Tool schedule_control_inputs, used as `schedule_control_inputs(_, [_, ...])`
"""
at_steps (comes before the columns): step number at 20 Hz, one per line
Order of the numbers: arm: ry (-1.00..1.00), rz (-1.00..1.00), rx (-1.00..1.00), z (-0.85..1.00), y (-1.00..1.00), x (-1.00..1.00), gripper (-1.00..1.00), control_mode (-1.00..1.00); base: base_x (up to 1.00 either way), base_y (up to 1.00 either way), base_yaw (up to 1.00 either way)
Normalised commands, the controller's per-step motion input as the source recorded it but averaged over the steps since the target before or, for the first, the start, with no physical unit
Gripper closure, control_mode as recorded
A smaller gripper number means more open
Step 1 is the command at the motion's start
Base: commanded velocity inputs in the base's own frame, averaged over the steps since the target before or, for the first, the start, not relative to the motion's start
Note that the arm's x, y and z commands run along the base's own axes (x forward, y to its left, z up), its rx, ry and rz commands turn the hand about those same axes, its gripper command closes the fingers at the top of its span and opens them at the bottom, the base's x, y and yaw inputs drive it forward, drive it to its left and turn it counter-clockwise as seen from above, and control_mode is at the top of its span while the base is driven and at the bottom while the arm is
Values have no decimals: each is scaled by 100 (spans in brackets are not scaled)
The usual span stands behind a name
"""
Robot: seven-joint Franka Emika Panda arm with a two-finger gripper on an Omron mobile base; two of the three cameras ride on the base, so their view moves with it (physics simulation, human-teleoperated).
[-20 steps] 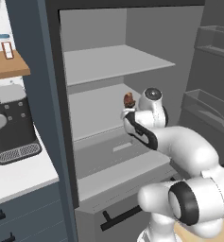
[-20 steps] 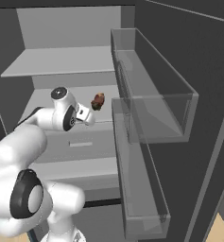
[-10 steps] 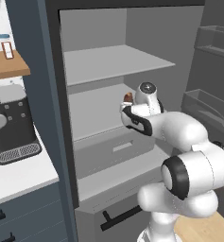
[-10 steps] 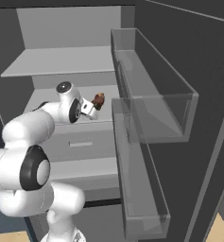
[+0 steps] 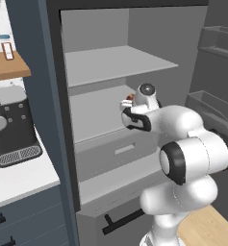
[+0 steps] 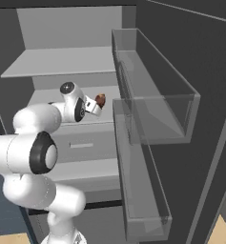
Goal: Place one potato and one steak in each tupperware on the nearby counter, to pack two identical lunches.
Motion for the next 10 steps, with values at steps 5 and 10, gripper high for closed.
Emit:
schedule_control_inputs(5, [-6, 0, 0, -1, 0, 35, -100, -100, 0, 0, 0])
schedule_control_inputs(10, [-1, 0, 0, 0, -1, 35, -100, -100, 0, 0, 0])
